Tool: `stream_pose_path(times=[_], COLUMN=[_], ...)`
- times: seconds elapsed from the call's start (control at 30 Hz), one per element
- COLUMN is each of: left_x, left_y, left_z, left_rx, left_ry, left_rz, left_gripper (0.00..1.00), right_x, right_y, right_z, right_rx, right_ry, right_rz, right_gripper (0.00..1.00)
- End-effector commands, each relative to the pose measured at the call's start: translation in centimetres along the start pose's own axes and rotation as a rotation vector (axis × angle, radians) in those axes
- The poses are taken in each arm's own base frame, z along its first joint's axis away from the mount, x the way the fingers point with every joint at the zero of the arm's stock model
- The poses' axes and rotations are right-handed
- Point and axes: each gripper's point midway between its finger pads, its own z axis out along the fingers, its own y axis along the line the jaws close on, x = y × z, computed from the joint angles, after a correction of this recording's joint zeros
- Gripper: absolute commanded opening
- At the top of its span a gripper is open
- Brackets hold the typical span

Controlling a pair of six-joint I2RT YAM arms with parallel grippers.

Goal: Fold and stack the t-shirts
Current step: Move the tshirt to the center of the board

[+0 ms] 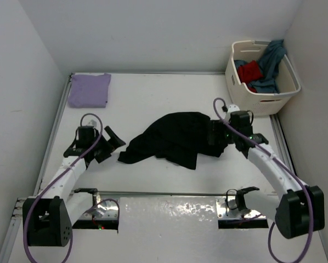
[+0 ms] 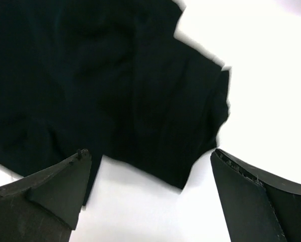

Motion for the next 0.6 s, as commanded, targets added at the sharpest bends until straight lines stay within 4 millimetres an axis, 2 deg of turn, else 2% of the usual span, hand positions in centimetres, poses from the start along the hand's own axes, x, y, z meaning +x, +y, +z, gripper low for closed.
stream_pose_path(times=[0.0, 0.03, 0.07, 0.2, 0.3, 0.37, 0.4, 0.43, 0.47, 0.53, 0.57], left_x=[2.4, 2.8, 2.9, 3.8, 4.6, 4.9, 4.9, 4.9, 4.7, 4.8, 4.6], left_y=[0.2, 0.8, 1.3, 1.4, 1.2, 1.9, 2.2, 2.8, 2.7, 2.8, 2.7], left_z=[0.3, 0.6, 0.9, 2.1, 2.8, 3.3, 3.5, 3.8, 4.0, 4.5, 4.7], left_rx=[0.022, 0.003, -0.01, -0.005, -0.021, -0.057, -0.071, -0.099, -0.093, -0.094, -0.09], left_ry=[0.035, 0.038, 0.038, 0.067, 0.088, 0.089, 0.086, 0.086, 0.08, 0.089, 0.081], left_rz=[-0.004, -0.008, -0.013, -0.026, -0.019, -0.015, -0.012, -0.013, -0.008, -0.007, -0.005], left_gripper=[1.0, 1.0, 1.0, 0.97, 0.89, 0.87, 0.77, 0.72, 0.57, 0.45, 0.24], right_x=[3.6, 4.5, 6.3, 8.5, 8.7, 8.5, 8.1, 7.9, 7.3, 6.7, 6.4], right_y=[0.4, 0.4, 0.1, -1.0, -1.4, -1.3, -1.1, -0.9, -0.3, 0.7, 1.1], right_z=[-0.6, -0.7, -0.6, -0.4, -0.3, -0.1, 0.1, 0.2, 0.4, 0.7, 0.9], right_rx=[0.062, 0.066, 0.074, 0.121, 0.138, 0.127, 0.117, 0.103, 0.066, 0.005, -0.009], right_ry=[0.037, 0.053, 0.086, 0.111, 0.118, 0.116, 0.103, 0.099, 0.083, 0.076, 0.074], right_rz=[-0.023, -0.017, -0.004, 0.016, -0.002, -0.021, -0.028, -0.038, -0.061, -0.095, -0.111], right_gripper=[0.99, 0.99, 0.99, 0.99, 0.99, 0.99, 0.99, 0.99, 0.99, 0.99, 0.99])
